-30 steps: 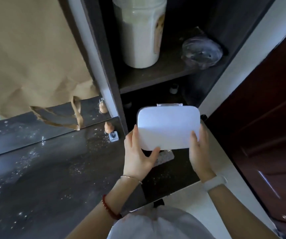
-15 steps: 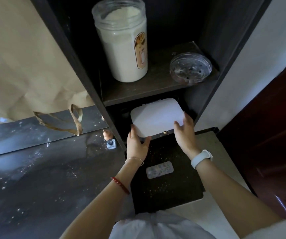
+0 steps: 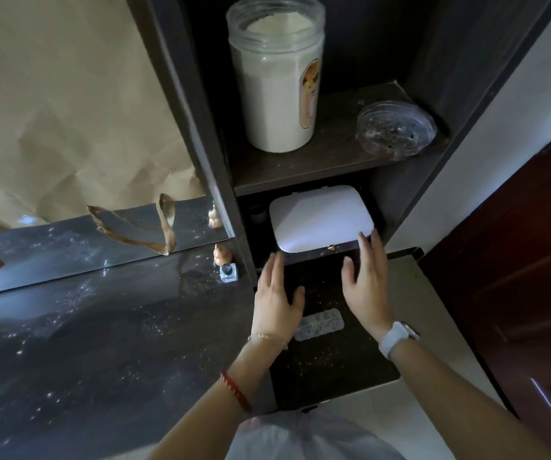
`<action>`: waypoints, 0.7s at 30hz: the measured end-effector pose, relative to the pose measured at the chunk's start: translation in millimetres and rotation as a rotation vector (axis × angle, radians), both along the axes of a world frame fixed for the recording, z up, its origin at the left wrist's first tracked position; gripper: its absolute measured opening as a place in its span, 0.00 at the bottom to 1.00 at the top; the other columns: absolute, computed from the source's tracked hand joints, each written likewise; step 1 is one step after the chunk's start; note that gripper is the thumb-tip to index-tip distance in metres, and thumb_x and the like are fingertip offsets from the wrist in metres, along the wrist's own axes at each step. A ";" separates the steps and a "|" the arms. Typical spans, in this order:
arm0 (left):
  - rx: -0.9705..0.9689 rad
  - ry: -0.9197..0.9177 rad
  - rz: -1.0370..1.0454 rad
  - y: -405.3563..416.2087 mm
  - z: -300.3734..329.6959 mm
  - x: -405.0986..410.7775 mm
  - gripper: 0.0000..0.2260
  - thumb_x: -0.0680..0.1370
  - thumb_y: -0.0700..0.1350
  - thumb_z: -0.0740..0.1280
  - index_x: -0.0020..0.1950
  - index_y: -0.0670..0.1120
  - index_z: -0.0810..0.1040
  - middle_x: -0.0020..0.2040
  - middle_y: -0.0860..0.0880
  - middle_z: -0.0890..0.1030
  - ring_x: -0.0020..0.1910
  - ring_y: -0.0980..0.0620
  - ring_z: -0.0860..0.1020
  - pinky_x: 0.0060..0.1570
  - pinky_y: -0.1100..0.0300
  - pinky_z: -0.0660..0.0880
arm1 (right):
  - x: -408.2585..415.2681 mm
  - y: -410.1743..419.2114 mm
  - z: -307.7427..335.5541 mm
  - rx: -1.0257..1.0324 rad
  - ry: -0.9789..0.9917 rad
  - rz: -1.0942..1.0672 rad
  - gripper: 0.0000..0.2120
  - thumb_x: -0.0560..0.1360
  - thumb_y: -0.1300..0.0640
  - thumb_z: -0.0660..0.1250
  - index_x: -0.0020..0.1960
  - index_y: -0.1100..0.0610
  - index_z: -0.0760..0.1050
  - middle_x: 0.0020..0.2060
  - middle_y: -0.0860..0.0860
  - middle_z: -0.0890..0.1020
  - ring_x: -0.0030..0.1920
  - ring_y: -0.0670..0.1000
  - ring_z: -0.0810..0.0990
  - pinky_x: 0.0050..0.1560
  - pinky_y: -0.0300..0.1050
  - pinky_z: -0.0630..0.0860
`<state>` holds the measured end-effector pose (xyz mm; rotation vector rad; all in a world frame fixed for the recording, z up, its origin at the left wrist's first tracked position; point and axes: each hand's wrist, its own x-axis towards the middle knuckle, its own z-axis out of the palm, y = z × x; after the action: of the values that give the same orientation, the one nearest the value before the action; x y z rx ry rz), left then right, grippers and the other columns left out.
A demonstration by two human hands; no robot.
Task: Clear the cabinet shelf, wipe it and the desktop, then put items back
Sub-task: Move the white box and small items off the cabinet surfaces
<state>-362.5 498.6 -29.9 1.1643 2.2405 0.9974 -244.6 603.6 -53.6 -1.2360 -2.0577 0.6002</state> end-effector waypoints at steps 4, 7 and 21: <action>-0.075 -0.018 0.070 -67.0 -30.3 -23.7 0.21 0.74 0.40 0.67 0.66 0.42 0.69 0.65 0.43 0.71 0.65 0.45 0.69 0.64 0.54 0.67 | 1.8 -65.0 -29.4 -0.006 -0.006 0.133 0.19 0.76 0.56 0.57 0.65 0.61 0.68 0.62 0.59 0.72 0.64 0.54 0.70 0.62 0.51 0.72; -0.134 -0.069 0.231 -103.1 -46.4 -53.5 0.17 0.73 0.37 0.68 0.61 0.40 0.74 0.59 0.41 0.74 0.59 0.41 0.73 0.60 0.51 0.70 | -26.3 -100.6 -39.7 -0.113 -0.081 0.378 0.18 0.75 0.56 0.54 0.62 0.59 0.71 0.57 0.56 0.76 0.59 0.50 0.73 0.56 0.52 0.76; -0.100 -0.105 0.351 -137.0 -55.2 -168.1 0.18 0.74 0.38 0.67 0.63 0.40 0.72 0.59 0.41 0.73 0.56 0.43 0.74 0.57 0.54 0.72 | -203.0 -100.2 -66.2 -0.071 -0.504 0.293 0.21 0.64 0.73 0.64 0.57 0.64 0.71 0.47 0.62 0.73 0.46 0.63 0.74 0.43 0.54 0.74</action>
<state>-530.6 361.6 -85.1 0.6723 2.4265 1.0339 -447.6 503.4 -119.9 -1.2247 -2.6914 0.5332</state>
